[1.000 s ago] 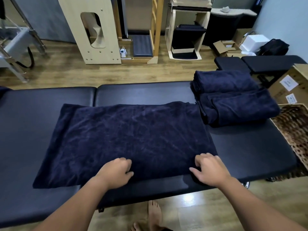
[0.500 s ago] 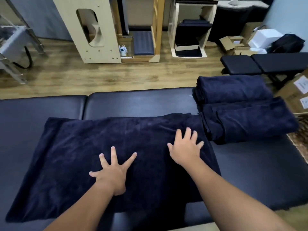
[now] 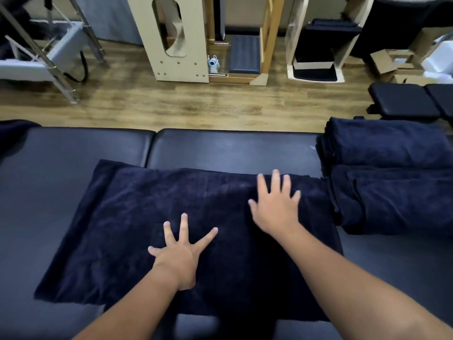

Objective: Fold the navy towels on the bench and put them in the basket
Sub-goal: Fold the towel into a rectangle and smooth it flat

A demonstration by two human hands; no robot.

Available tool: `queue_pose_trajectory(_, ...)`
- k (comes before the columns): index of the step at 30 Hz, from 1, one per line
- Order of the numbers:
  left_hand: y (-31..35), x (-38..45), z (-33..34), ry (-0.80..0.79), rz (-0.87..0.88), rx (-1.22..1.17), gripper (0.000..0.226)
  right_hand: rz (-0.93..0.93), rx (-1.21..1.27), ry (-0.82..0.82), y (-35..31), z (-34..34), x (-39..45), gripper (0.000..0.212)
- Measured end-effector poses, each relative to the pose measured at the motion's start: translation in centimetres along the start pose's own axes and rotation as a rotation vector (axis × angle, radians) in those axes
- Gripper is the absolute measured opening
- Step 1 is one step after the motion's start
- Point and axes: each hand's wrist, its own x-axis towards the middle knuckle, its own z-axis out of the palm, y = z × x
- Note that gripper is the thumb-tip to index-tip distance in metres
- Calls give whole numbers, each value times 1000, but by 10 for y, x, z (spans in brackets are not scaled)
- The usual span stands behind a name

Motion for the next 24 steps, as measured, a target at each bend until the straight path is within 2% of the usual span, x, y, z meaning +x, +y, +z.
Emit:
queue_pose_trajectory(2, 0, -2, -1, 9, 8, 6, 127, -220, -27, -56, -16, 14, -16, 72)
queue_pose_trajectory(3, -3, -2, 0, 32, 23, 12, 126, -241, -33, -103, -23, 19, -18, 72)
queue_pose_trajectory(8, -44, -6, 14, 179, 146, -25, 107, 103, 64, -241, -70, 8, 7, 85)
queue_pose_trajectory(10, -71, -13, 29, 324, 120, -95, 89, -5, 28, -233, -101, 4, 14, 85)
queue_pose_trajectory(11, -85, -16, 37, 393, 55, -126, 80, -140, 9, -211, -116, 3, 13, 81)
queue_pose_trajectory(13, -116, -26, 55, 424, -145, -250, 70, -460, -21, -209, -147, 8, 7, 72)
queue_pose_trajectory(15, -144, -34, 77, 390, -347, -387, 74, -649, -69, -247, -177, 16, 7, 68)
queue_pose_trajectory(17, -169, -40, 101, 299, -466, -472, 81, -661, -104, -247, -202, 19, 15, 70)
queue_pose_trajectory(20, -196, -51, 117, 280, -609, -594, 99, -566, -115, -256, -245, 18, 34, 74)
queue_pose_trajectory(22, -202, -49, 118, 249, -642, -631, 105, -487, -137, -271, -272, 13, 47, 78)
queue_pose_trajectory(24, -202, -47, 120, 224, -645, -619, 102, -520, -167, -265, -303, 10, 53, 81)
